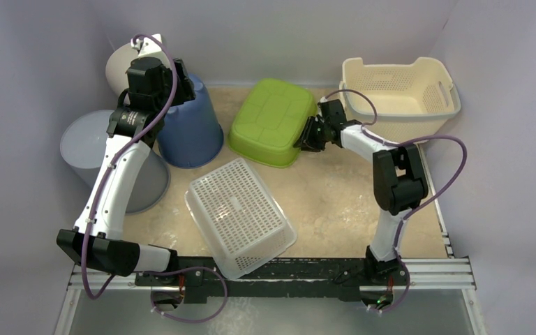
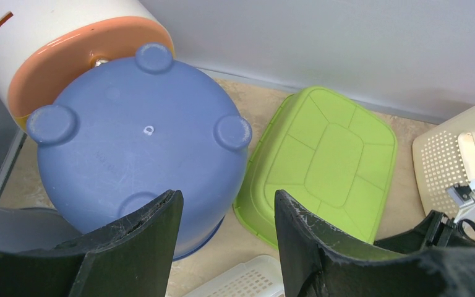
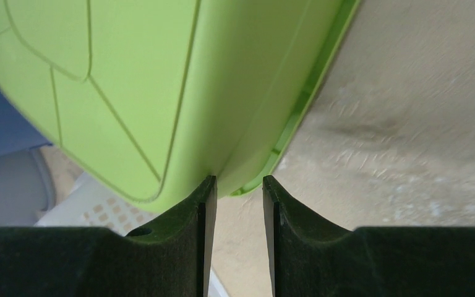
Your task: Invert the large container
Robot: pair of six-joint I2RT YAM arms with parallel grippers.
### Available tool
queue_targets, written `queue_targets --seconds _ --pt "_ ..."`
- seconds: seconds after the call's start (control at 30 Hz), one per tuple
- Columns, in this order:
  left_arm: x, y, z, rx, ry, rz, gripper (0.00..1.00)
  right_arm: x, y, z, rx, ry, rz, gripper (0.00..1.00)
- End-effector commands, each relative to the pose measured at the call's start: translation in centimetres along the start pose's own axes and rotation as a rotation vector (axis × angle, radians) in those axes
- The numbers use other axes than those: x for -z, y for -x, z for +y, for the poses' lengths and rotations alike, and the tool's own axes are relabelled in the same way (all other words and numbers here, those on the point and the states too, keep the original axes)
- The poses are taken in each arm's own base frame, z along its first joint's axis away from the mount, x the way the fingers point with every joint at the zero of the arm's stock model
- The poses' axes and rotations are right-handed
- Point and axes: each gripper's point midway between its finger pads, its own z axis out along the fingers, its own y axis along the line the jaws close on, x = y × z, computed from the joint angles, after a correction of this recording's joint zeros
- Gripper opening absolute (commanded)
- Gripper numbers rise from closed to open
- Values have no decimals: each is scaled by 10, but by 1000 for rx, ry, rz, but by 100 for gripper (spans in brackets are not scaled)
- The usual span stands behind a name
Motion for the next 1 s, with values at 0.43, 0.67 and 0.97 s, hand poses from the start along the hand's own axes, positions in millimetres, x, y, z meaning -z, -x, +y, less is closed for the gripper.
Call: queue_targets --seconds 0.43,0.67,0.97 --pt "0 15 2 34 1 -59 56 21 63 40 350 -94 -112 39" --pt "1 15 2 40 -3 -62 56 124 103 55 396 -220 -342 46" --pt "-1 14 0 60 -18 -63 56 188 145 42 506 -474 -449 67"
